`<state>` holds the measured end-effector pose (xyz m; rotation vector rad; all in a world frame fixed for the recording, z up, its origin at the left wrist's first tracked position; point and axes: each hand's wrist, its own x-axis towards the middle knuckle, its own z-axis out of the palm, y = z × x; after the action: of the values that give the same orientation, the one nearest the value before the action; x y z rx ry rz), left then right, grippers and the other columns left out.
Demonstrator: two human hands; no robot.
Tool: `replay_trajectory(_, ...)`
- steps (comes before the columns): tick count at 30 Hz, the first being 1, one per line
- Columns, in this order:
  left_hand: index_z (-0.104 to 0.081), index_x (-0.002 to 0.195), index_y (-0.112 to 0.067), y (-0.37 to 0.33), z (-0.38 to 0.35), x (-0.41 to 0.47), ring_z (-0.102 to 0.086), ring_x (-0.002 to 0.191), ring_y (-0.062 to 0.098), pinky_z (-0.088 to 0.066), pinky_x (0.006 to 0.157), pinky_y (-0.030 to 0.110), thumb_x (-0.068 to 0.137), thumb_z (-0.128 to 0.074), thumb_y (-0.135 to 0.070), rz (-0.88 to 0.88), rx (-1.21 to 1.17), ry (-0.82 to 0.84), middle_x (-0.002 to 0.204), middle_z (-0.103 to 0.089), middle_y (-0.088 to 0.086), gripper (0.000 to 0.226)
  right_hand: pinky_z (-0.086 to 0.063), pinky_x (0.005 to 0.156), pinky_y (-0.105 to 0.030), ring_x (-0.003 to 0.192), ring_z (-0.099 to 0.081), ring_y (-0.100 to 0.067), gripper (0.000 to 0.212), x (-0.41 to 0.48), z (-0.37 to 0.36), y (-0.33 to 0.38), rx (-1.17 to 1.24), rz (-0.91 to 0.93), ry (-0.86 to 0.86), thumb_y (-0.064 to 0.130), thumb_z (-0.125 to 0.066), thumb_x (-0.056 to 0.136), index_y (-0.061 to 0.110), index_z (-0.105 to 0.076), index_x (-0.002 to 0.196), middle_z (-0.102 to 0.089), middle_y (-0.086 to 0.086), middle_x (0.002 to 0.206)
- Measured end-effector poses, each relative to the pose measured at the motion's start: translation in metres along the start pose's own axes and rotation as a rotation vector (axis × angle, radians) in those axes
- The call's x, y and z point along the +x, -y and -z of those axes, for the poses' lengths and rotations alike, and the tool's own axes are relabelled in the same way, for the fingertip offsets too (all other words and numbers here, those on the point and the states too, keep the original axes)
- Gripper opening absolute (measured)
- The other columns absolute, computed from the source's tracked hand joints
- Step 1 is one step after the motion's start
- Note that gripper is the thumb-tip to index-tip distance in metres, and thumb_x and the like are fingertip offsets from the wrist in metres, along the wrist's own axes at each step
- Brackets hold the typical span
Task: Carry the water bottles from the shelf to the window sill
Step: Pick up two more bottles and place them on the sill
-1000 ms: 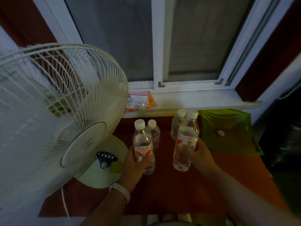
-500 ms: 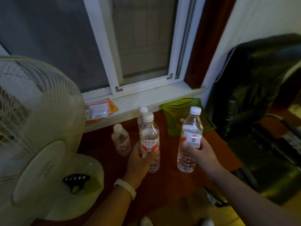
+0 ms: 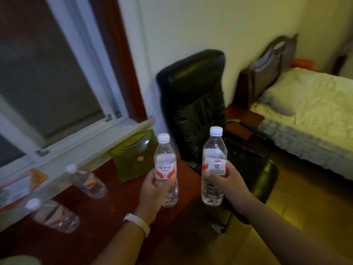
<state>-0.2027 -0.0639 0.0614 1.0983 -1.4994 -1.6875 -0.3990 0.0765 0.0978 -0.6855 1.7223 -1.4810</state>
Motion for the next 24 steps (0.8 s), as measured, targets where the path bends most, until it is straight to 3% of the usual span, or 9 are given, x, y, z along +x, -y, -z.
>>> replay_trajectory(5,-0.064,0.107,-0.048,-0.004,-0.108,0.003,-0.074,0.089,0.005,-0.057,0.061,0.017,0.066,-0.086,-0.039,0.001,0.035,0.153,0.101,-0.075,-0.019,0.047,-0.053,0.076,-0.03,0.095,-0.069,-0.007,0.051,-0.012,0.102,-0.013,0.011,0.013,-0.143,0.039,-0.081,0.075,0.038,-0.055,0.119,-0.071,0.012,0.106)
replay_trajectory(10,-0.066,0.1,-0.052,-0.005,-0.218,-0.003,-0.073,0.092,0.002,-0.055,0.072,0.023,0.074,-0.084,-0.034,-0.015,0.105,0.319,0.104,-0.075,-0.018,0.036,-0.055,0.083,-0.038,0.099,-0.068,-0.012,0.06,-0.037,0.202,-0.029,0.061,-0.006,-0.276,0.046,-0.082,0.068,0.036,-0.055,0.12,-0.07,0.007,0.109)
replay_trajectory(16,-0.067,0.1,-0.049,-0.008,-0.332,-0.018,-0.073,0.091,0.004,-0.056,0.062,0.014,0.074,-0.082,-0.033,-0.027,0.165,0.525,0.104,-0.075,-0.015,0.034,-0.057,0.074,-0.034,0.09,-0.071,-0.011,0.044,-0.078,0.304,-0.045,0.115,0.024,-0.457,0.029,-0.083,0.075,0.031,-0.061,0.113,-0.074,0.005,0.101)
replay_trajectory(20,-0.067,0.102,-0.047,-0.01,-0.397,-0.027,-0.073,0.092,0.004,-0.057,0.067,0.019,0.066,-0.082,-0.041,-0.013,0.19,0.672,0.104,-0.076,-0.014,0.039,-0.057,0.072,-0.033,0.089,-0.072,-0.01,0.05,-0.104,0.351,-0.052,0.15,0.012,-0.6,0.041,-0.083,0.069,0.032,-0.061,0.113,-0.074,0.005,0.102)
replay_trajectory(24,-0.066,0.108,-0.037,-0.005,-0.462,-0.031,-0.073,0.093,0.007,-0.056,0.073,0.025,0.073,-0.084,-0.033,0.011,0.216,0.807,0.105,-0.076,-0.012,0.039,-0.057,0.074,-0.033,0.09,-0.071,-0.012,0.054,-0.128,0.39,-0.066,0.161,-0.01,-0.749,0.045,-0.083,0.065,0.031,-0.062,0.112,-0.074,0.003,0.101)
